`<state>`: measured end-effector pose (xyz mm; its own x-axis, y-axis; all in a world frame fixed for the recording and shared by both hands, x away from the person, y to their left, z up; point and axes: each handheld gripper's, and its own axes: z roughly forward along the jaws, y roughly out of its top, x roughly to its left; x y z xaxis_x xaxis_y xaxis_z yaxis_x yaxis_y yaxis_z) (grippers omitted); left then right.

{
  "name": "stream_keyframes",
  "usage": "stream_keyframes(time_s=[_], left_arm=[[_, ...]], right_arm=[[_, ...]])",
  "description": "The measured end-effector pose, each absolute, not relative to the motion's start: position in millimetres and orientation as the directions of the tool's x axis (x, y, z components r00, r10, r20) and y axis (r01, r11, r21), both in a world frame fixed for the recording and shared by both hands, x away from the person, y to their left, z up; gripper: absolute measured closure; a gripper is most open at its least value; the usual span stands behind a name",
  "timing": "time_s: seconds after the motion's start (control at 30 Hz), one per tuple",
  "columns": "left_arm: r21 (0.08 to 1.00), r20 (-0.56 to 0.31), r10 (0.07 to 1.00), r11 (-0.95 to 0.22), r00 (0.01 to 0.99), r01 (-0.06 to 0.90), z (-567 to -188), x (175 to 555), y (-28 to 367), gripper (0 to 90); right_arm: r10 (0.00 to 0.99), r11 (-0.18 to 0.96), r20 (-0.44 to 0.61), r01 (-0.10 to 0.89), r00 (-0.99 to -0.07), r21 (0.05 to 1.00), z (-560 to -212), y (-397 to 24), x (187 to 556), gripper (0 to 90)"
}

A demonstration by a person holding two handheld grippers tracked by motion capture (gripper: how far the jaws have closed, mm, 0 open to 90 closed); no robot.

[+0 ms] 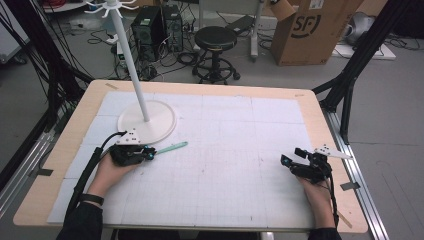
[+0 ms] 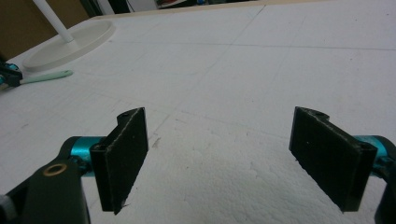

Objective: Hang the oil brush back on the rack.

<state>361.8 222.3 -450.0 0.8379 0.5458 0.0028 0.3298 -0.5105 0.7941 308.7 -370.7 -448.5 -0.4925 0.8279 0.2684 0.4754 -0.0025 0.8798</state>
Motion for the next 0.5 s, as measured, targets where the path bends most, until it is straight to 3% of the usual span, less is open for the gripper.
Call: stream_keyframes(time_s=[0.5], left_arm=[[0.796,-0.049,0.559,-0.479,0.827,0.371,-448.2,361.2,227.2,82.6]], right_arm=[[0.826,-0.005,0.271,0.475,-0.494,0.880,-448.5,-371.3,309.0,18.8]])
